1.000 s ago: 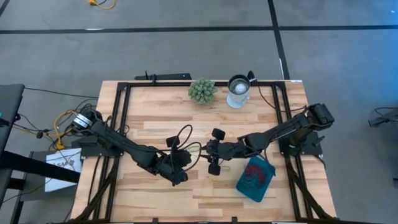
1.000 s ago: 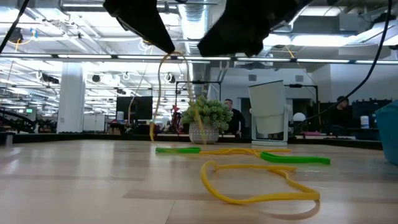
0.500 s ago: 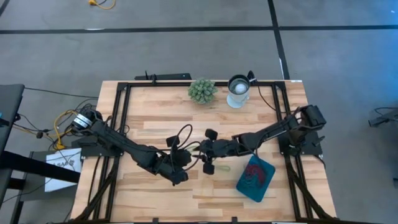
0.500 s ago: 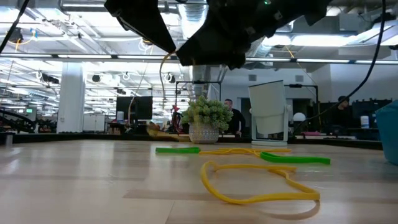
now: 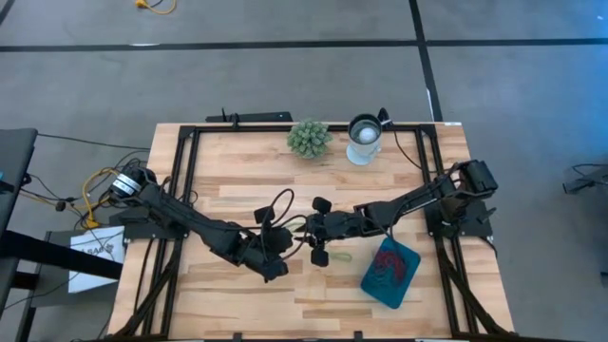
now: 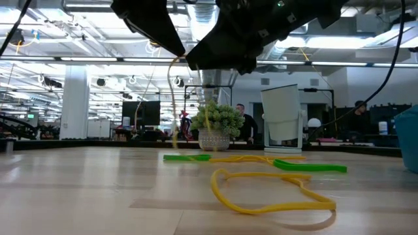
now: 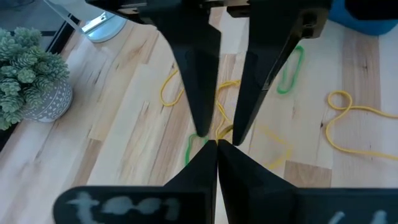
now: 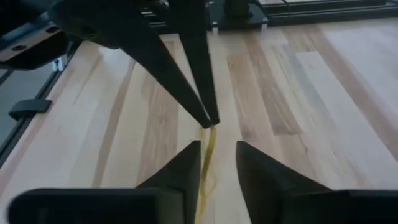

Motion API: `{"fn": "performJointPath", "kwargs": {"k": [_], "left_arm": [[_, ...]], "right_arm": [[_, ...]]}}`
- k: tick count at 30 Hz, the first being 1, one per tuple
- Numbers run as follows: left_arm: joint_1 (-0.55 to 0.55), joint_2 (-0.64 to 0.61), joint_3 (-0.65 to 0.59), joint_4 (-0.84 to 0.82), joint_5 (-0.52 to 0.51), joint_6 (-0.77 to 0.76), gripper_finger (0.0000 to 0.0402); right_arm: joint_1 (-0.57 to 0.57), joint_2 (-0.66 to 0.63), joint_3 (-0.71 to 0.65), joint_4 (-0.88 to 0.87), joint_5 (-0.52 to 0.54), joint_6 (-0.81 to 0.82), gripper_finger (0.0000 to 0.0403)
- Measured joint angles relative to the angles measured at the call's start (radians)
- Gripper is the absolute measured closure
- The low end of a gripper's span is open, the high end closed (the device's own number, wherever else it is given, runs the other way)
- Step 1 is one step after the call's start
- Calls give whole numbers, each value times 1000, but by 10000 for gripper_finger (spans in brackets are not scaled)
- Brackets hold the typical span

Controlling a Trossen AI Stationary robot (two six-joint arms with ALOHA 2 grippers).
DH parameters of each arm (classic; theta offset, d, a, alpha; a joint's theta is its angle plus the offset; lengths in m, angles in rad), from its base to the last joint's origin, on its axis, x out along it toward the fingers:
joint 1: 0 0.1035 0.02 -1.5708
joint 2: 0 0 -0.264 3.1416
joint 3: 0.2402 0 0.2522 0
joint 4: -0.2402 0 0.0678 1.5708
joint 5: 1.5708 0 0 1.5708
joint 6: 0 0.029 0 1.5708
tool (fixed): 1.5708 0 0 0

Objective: Pick and place items into bin
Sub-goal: Put the yellow rubber band into the blue bin

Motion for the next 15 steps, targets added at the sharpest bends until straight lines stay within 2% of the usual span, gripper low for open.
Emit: {"fn": "performJointPath", "kwargs": {"k": [6,15], "left_arm": [[2,0,0,0,3,3,402],[-11,-29,53,-44,-62,36,401]], "right_arm": [[1,0,0,0,-3,-52,392],[4,-9,0,-20,2,-52,398]]}}
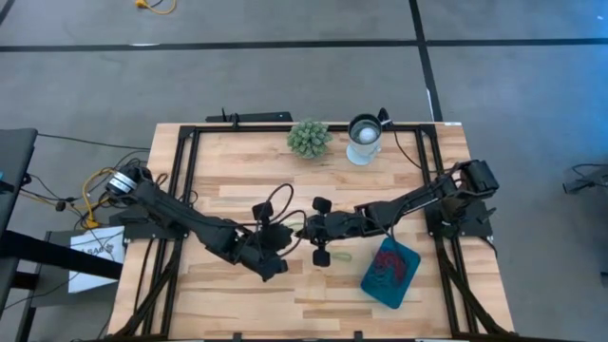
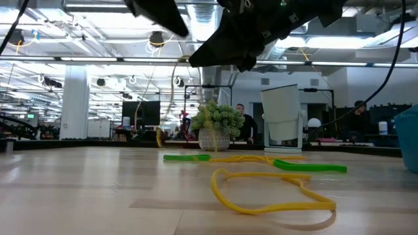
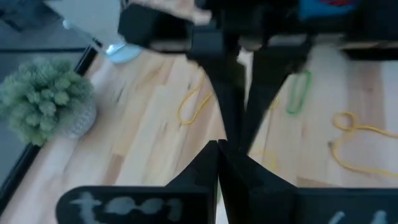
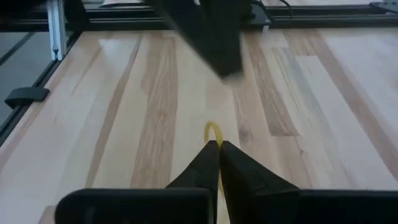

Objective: Pick and place items into bin
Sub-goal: Put the yellow rubber band into the blue bin

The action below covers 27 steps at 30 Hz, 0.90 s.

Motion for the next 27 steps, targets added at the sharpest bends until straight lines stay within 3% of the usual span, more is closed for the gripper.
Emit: {"fn": "performJointPath", "kwargs": {"k": [6,9,12,20,27], "left_arm": [[-28,-46,20,-32,22,65,381],[-38,-66,20,-106,-30,32,368],[-41,-82,20,-195,-107,-39,362],[-44,-99,20,-394,-209,-227,360],[-42,-99,20,-430,-264,-252,360]], "right_arm": [[14,-66,1,-63,5,11,401],[45,-156,0,-161,9,50,401],[107,-288,0,-357,80,143,402],[403,-576,0,-855,325,609,402],[647,-603,0,-1143,472,1044,403]]}}
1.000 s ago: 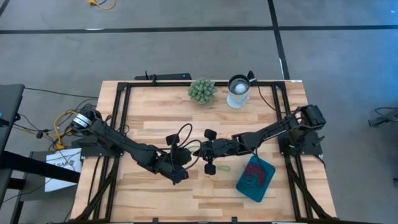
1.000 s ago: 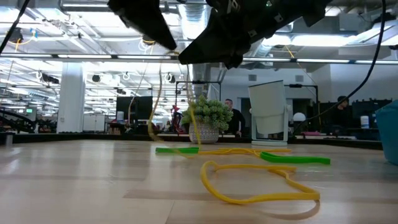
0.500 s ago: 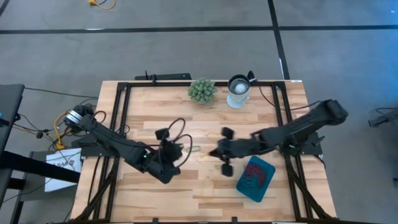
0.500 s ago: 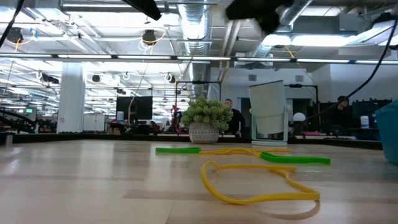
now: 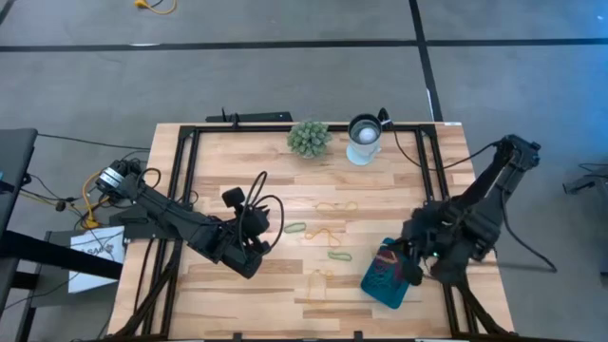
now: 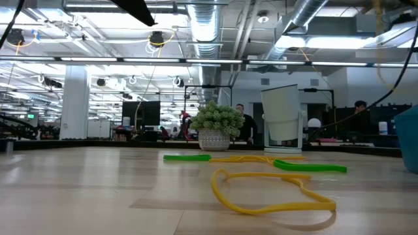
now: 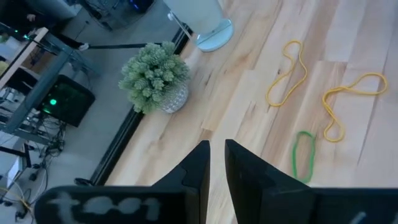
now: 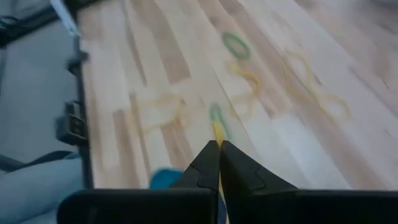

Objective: Pick and place items into bin
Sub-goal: Put the yellow rubber band into the blue bin

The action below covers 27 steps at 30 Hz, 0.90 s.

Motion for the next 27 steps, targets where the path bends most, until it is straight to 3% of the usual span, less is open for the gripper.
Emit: {"fn": "performJointPath", "kwargs": {"k": [4,8,15,22,27], "left_arm": [[1,0,0,1,-1,-8,360],[1,0,0,2,-1,-9,360],[1,0,0,2,-1,-10,360],[1,0,0,2,-1,-10,360],[1,0,0,2,-1,-10,360]], "right_arm": [[54,75,0,-124,5,205,403],[60,176,0,-190,-92,341,403],[65,304,0,-187,-288,406,403],[71,351,-1,-218,-415,474,391],[83,338,-1,-308,-423,559,394]]}}
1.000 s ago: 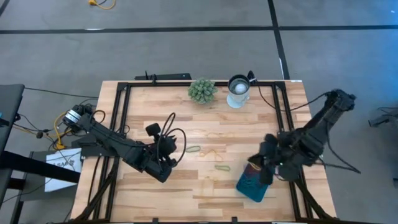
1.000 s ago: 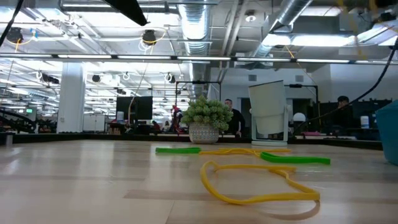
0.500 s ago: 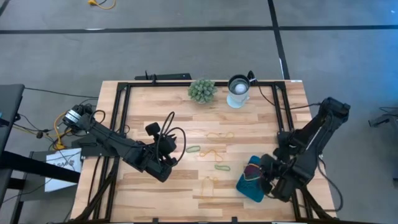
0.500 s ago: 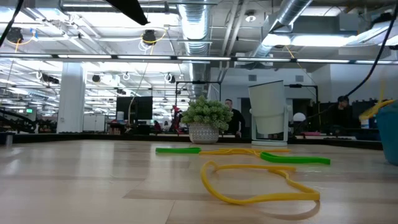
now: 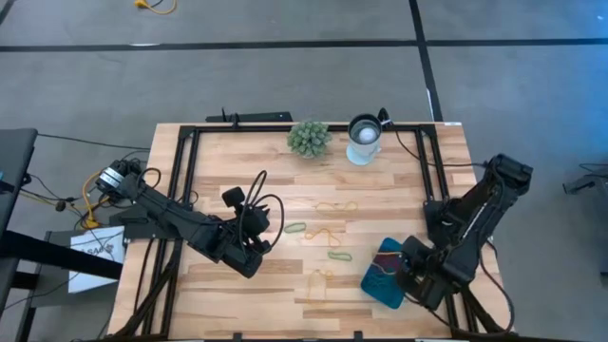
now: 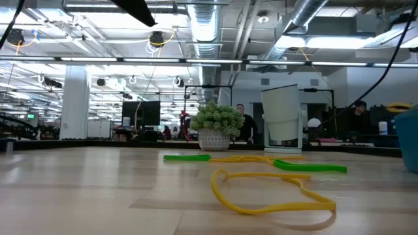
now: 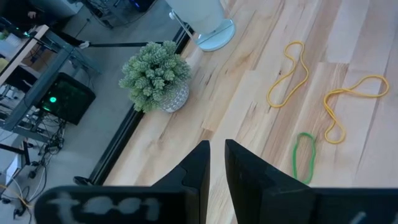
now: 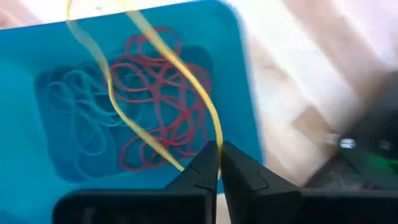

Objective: Pick and place items into bin
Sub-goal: Put the yellow rubber band into the blue bin

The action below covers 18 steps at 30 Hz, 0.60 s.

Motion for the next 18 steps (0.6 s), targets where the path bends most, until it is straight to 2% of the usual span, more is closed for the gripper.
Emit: {"fn": "performJointPath", "kwargs": {"k": [4,11,18], "left_arm": [[0,0,0,0,0,0,360],[0,0,0,0,-1,0,360],[0,0,0,0,-1,0,360]], "right_arm": [[23,-18,0,-58,13,61,400],[25,-23,0,-46,97,48,392],[-1,-21,0,-9,111,12,361]]}}
